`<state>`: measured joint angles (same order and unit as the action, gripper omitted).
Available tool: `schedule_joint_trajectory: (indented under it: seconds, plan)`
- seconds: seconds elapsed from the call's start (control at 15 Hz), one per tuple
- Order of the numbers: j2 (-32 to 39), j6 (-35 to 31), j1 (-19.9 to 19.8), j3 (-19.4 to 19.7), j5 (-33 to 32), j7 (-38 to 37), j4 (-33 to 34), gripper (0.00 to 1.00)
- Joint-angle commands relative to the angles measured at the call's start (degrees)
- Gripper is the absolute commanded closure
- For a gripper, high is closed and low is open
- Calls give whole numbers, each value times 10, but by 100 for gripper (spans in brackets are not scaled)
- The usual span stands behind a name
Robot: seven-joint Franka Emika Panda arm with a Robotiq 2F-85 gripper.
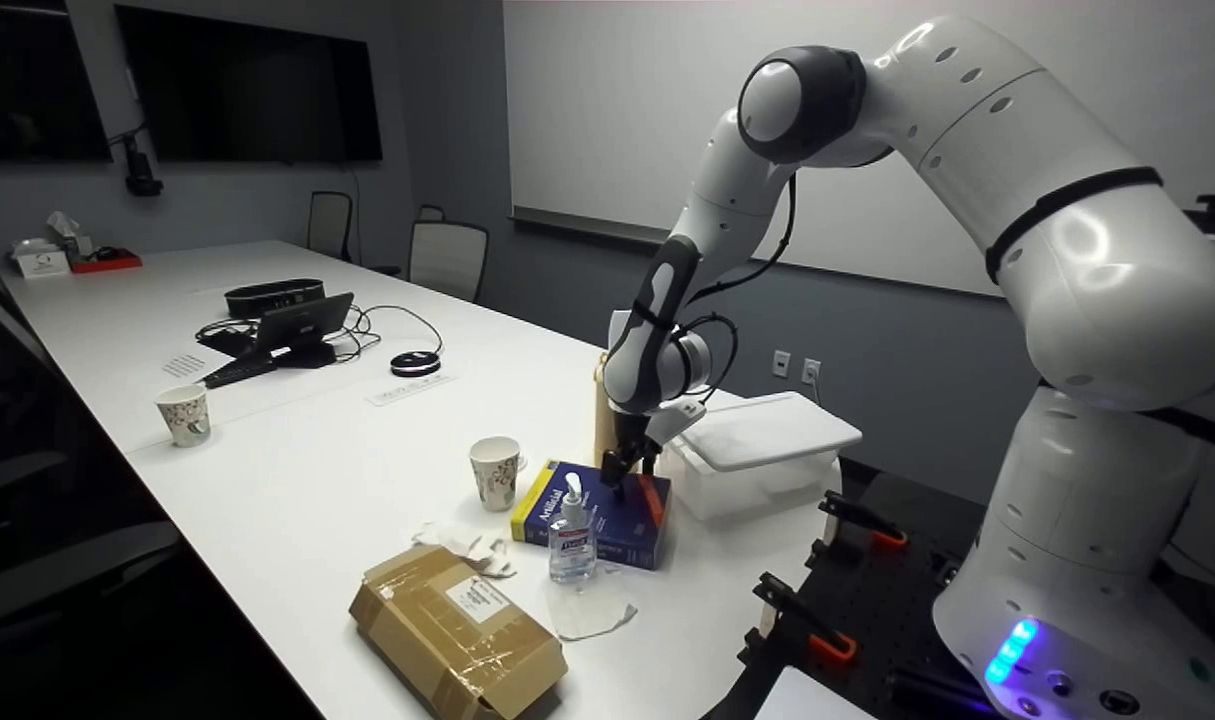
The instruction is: Open the book
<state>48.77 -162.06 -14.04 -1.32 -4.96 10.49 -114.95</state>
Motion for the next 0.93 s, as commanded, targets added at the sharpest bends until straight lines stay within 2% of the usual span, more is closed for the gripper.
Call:
schedule_joint_trajectory:
  seconds: [0.0, 0.47, 0.87]
  plan:
    - [0, 9, -45, -42, 28, 45, 3, 0]
    - [-17, 21, -80, -79, 44, 77, -5, 0]
    - [-31, 69, -120, -132, 72, 132, -6, 0]
